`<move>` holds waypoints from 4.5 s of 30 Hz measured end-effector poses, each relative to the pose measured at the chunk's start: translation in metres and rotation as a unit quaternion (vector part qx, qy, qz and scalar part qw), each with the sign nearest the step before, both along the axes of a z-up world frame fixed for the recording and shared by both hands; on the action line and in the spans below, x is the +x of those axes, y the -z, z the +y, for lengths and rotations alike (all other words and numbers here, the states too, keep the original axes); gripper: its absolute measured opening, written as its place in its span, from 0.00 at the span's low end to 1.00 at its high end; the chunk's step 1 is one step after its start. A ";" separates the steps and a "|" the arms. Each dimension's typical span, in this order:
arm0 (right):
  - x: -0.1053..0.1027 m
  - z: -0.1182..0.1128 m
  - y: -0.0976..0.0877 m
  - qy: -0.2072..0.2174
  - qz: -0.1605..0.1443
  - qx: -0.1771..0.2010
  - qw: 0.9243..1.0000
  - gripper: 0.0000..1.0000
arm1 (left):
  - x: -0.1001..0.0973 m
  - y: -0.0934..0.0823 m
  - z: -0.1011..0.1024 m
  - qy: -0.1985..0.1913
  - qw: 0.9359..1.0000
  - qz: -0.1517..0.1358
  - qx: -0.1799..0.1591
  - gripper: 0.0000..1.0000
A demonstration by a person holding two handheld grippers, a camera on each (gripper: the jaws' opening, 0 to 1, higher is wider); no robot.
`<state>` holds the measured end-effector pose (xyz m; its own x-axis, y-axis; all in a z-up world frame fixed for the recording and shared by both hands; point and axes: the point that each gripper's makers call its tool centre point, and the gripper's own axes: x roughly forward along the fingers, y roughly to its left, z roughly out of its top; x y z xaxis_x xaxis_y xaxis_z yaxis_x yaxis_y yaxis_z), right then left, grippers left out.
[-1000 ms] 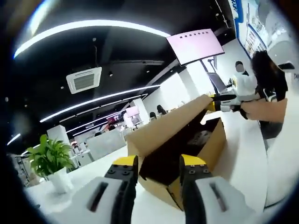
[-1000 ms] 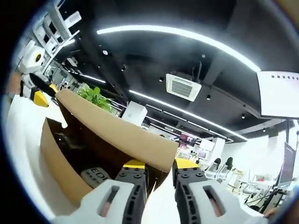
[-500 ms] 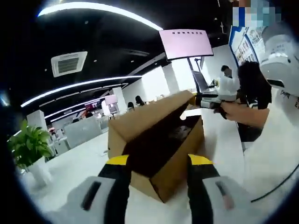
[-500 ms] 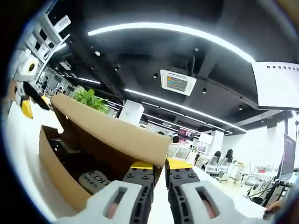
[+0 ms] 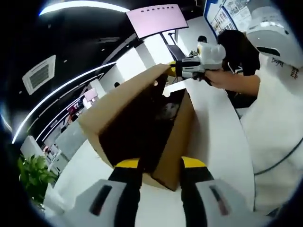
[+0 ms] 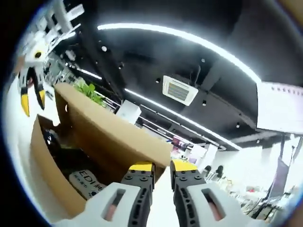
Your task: Operate the shoe box by opening the lid, removing the specified soft item, and placing it in the target area until the item is outside and the box remains undamaged.
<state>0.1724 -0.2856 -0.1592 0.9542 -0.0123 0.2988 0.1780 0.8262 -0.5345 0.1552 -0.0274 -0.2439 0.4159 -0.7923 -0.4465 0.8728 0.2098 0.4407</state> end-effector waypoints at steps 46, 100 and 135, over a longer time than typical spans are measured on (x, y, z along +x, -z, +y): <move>0.017 -0.011 -0.019 -0.073 0.055 0.109 0.990 0.03 | 0.006 0.045 -0.013 0.096 0.956 0.128 0.246 0.03; 0.081 -0.018 -0.046 -0.112 0.108 0.192 0.969 0.01 | 0.009 0.044 -0.013 0.085 0.960 0.097 0.249 0.04; 0.140 -0.022 -0.048 -0.123 0.244 0.233 0.933 0.00 | 0.007 0.045 -0.014 0.076 0.959 0.107 0.253 0.04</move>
